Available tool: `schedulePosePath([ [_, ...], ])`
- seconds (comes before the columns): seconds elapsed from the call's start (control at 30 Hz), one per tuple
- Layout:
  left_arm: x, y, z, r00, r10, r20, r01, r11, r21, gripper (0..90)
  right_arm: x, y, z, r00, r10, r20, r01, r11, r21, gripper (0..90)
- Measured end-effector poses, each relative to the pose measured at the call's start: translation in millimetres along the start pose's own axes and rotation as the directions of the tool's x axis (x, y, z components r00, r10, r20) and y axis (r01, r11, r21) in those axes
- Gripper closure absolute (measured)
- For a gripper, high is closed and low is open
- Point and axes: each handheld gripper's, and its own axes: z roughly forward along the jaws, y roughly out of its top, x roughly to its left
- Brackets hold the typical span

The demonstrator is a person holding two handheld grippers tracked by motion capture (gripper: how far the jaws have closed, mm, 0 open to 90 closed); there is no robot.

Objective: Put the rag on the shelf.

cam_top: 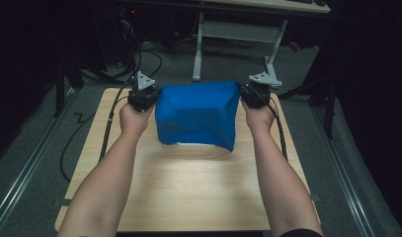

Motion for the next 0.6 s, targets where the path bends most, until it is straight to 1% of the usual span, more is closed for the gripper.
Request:
schedulePosePath([
  [0.03,0.0,0.0,0.0,1.0,0.0,0.0,0.0,1.0,0.0,88.2,0.0,0.0,0.0,1.0,0.0,0.0,0.0,1.0,0.0,87.9],
  [0.07,-1.0,-10.4,3.2,0.9999,-0.004,0.016,0.003,0.9997,0.024,88.2,1.3,-9.3,4.7,0.9999,0.005,-0.012,-0.005,1.0,0.03,87.9],
  [0.1,-1.7,-15.6,3.9,0.9998,-0.001,0.021,0.001,0.9995,0.031,88.2,2.4,-14.8,6.8,0.9998,0.014,-0.017,-0.013,0.999,0.039,87.8],
  [0.2,-3.9,-31.4,6.6,0.9986,-0.03,0.045,0.028,0.9987,0.042,88.2,7.4,-34.1,11.6,0.9993,0.021,-0.03,-0.018,0.997,0.072,87.8],
  [0.23,-3.9,-31.4,6.6,0.9986,-0.03,0.045,0.028,0.9987,0.042,88.1,7.4,-34.1,11.6,0.9993,0.021,-0.03,-0.018,0.997,0.072,87.8],
  [0.27,-6.1,-41.6,8.2,0.9974,-0.038,0.061,0.035,0.9981,0.051,88.2,9.7,-47.1,13.1,0.9983,0.04,-0.042,-0.036,0.995,0.088,87.8],
  [0.33,-8.0,-50.2,9.5,0.995,-0.057,0.083,0.052,0.9969,0.059,88.2,11.4,-59.1,14.5,0.9973,0.055,-0.048,-0.049,0.993,0.105,87.8],
  [0.4,-10.6,-56.4,10.2,0.9929,-0.065,0.099,0.059,0.9963,0.062,88.1,12.6,-69.3,15.5,0.9957,0.071,-0.061,-0.063,0.991,0.12,87.8],
  [0.43,-10.6,-56.4,10.2,0.9929,-0.065,0.099,0.059,0.9963,0.062,88.1,13.5,-73.7,15.7,0.9952,0.074,-0.064,-0.065,0.99,0.126,87.8],
  [0.47,-13.0,-60.5,11.3,0.9905,-0.073,0.116,0.065,0.9955,0.069,88.0,13.9,-77.6,15.7,0.9948,0.074,-0.07,-0.065,0.99,0.129,87.7],
  [0.5,-14.0,-61.8,12.0,0.9898,-0.074,0.122,0.065,0.995,0.076,88.0,14.8,-81.2,15.6,0.9939,0.082,-0.074,-0.071,0.988,0.137,87.7],
  [0.57,-15.1,-62.6,12.7,0.9891,-0.071,0.128,0.061,0.995,0.079,87.9,16.2,-87.0,15.7,0.9934,0.081,-0.081,-0.069,0.986,0.15,87.7],
  [0.6,-18.3,-63.6,14.4,0.9871,-0.075,0.142,0.063,0.9946,0.082,87.9,16.9,-89.4,15.7,0.992,0.091,-0.088,-0.076,0.985,0.153,87.7],
])
